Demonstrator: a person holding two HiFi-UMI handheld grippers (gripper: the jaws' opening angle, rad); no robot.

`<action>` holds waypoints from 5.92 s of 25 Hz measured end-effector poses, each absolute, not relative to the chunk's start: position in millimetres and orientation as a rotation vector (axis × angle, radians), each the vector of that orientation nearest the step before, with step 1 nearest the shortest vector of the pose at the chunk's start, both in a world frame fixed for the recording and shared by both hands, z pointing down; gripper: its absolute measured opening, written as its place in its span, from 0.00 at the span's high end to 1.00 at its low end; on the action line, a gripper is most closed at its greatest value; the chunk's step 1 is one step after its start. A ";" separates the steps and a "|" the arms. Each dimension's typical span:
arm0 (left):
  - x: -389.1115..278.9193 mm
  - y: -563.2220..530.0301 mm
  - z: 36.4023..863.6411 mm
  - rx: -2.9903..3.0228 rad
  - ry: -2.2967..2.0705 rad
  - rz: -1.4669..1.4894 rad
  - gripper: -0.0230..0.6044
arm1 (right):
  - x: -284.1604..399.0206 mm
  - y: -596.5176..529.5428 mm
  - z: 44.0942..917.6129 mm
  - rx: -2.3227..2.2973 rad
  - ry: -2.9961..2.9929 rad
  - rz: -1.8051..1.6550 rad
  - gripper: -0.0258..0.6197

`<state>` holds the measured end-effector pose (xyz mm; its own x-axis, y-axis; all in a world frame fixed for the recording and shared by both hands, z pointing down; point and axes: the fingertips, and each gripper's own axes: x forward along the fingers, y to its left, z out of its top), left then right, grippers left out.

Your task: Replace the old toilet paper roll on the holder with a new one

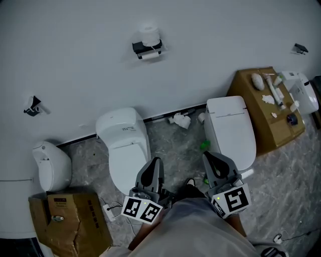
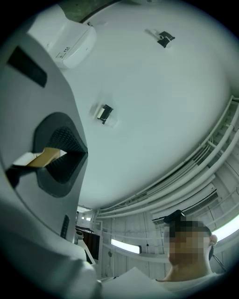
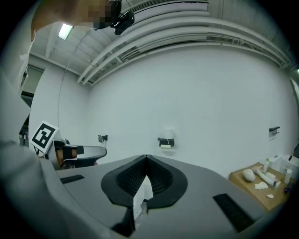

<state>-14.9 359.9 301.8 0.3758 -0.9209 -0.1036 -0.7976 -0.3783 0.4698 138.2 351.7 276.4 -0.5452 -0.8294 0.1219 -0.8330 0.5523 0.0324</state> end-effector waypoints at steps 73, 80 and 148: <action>-78.8 -9.2 287.0 2.464 -1.349 -0.478 0.96 | 39.2 13.0 272.0 1.243 -2.696 -0.080 0.93; -81.2 -34.1 289.7 2.467 -1.335 -0.466 0.96 | 39.2 -8.4 277.1 1.289 -2.688 -0.039 0.93; -66.9 -278.0 410.6 1.499 -0.971 -1.299 0.67 | 88.0 -171.9 329.4 1.208 -2.572 0.120 0.93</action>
